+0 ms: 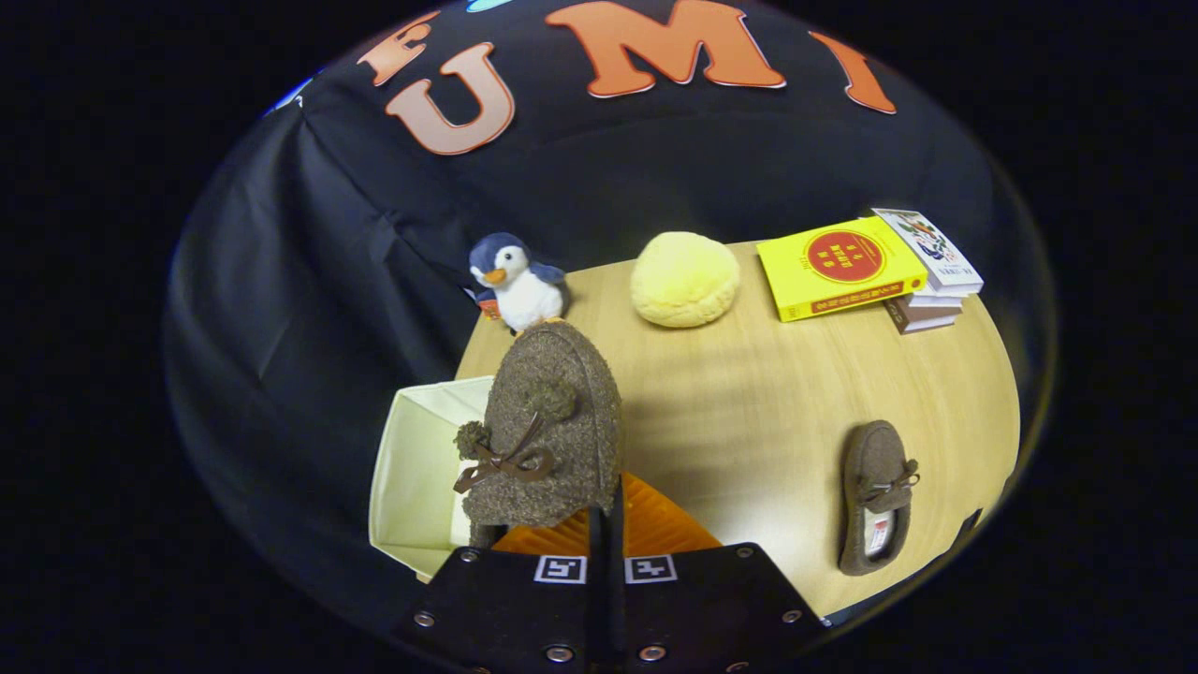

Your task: Open the storage box then place both shoes into the box .Put the left shoe in first, then the right shoe, with the right side of both shoes facing outward in a uniform manner.

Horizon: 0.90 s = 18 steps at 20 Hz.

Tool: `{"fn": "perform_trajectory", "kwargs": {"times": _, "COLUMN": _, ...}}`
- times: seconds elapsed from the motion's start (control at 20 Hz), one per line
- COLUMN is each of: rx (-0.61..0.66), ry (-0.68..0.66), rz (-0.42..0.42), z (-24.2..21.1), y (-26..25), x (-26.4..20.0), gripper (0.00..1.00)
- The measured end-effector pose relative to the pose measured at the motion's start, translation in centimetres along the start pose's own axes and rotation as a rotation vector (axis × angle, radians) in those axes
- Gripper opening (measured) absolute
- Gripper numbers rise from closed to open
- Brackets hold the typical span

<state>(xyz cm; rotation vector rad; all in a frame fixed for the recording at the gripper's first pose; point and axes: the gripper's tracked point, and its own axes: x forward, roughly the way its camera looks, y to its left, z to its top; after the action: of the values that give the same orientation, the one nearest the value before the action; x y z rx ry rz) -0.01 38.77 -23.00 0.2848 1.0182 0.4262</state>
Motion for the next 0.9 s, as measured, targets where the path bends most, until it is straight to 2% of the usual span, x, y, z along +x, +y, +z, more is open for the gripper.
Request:
{"fn": "perform_trajectory", "kwargs": {"times": 0.3, "rx": -0.055, "ry": 0.048, "rz": 0.063, "z": 0.0, "y": 10.3, "x": 2.1, "gripper": 0.01}}
{"fn": "perform_trajectory", "kwargs": {"times": 0.45, "rx": -0.097, "ry": 0.096, "rz": 0.059, "z": -2.1, "y": 13.8, "x": 4.4, "gripper": 0.01}}
{"fn": "perform_trajectory", "kwargs": {"times": 0.6, "rx": -0.129, "ry": 0.147, "rz": 0.044, "z": -4.5, "y": 15.4, "x": 6.9, "gripper": 0.01}}
{"fn": "perform_trajectory", "kwargs": {"times": 0.9, "rx": -0.159, "ry": 0.175, "rz": -0.035, "z": -7.2, "y": 17.0, "x": 10.5, "gripper": 0.01}}
